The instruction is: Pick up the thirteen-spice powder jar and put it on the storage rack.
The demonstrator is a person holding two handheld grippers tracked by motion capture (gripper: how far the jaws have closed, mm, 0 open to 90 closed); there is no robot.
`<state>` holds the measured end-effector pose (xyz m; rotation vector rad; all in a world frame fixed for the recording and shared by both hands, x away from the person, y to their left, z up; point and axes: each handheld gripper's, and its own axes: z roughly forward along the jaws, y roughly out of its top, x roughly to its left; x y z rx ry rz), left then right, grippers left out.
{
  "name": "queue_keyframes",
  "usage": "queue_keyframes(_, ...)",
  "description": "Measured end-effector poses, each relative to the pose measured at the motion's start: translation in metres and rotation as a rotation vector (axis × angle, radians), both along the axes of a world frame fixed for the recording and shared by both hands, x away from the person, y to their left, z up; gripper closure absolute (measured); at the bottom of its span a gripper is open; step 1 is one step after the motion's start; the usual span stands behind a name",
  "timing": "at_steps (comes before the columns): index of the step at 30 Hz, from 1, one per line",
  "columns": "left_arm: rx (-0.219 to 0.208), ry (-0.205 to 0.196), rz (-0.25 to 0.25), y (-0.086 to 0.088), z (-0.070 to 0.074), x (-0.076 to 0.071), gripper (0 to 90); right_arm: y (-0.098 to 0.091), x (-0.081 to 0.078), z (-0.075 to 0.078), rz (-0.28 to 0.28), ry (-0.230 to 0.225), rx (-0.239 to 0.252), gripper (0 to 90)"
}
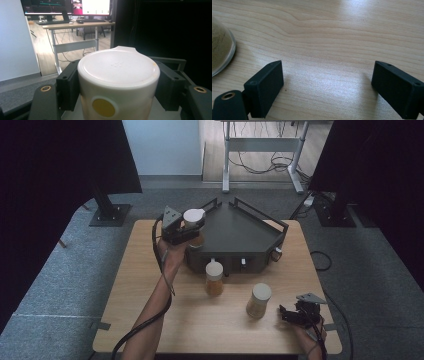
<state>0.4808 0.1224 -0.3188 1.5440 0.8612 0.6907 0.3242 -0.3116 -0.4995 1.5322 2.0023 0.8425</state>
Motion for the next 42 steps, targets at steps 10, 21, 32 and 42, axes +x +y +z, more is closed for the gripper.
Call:
queue_keyframes(10, -0.004, 0.009, 0.014, -0.004, -0.011, 0.013, 30.8, 0.0, 0.0, 0.0, 0.0, 0.0, 0.0, 9.9)
queue_keyframes(21, 0.0, 0.016, 0.013, -0.007, -0.019, 0.016, 30.8, 0.0, 0.0, 0.0, 0.001, 0.0, 0.0, 9.9)
queue_keyframes(32, 0.012, 0.014, 0.017, -0.006, -0.021, 0.016, 30.8, 0.0, 0.0, 0.0, 0.002, 0.0, 0.0, 9.9)
queue_keyframes(42, 0.027, 0.028, 0.019, -0.007, -0.019, 0.017, 30.5, 0.0, 0.0, 0.0, 0.004, 0.001, 0.0, 9.9)
